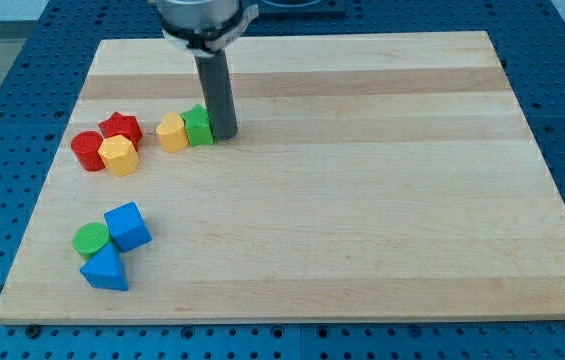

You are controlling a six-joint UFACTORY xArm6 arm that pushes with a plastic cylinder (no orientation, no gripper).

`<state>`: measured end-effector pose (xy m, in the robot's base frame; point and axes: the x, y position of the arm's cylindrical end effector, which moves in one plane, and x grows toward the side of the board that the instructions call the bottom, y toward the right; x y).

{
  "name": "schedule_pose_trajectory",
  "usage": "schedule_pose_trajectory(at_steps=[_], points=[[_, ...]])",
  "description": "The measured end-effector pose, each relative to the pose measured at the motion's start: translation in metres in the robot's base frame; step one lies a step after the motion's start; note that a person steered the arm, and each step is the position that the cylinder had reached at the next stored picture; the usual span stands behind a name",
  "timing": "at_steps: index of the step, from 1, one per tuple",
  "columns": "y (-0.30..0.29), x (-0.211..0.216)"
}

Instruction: Move the green star towards top left

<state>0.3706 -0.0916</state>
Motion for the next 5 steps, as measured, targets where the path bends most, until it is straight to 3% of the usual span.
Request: schedule_pose_trajectory(at_steps=[1, 2, 3, 4, 5], points=[[0.007, -0.003], [-0.011, 0.030], [-0.054, 0.013], [-0.054, -0.031], [-0.045, -0.034]])
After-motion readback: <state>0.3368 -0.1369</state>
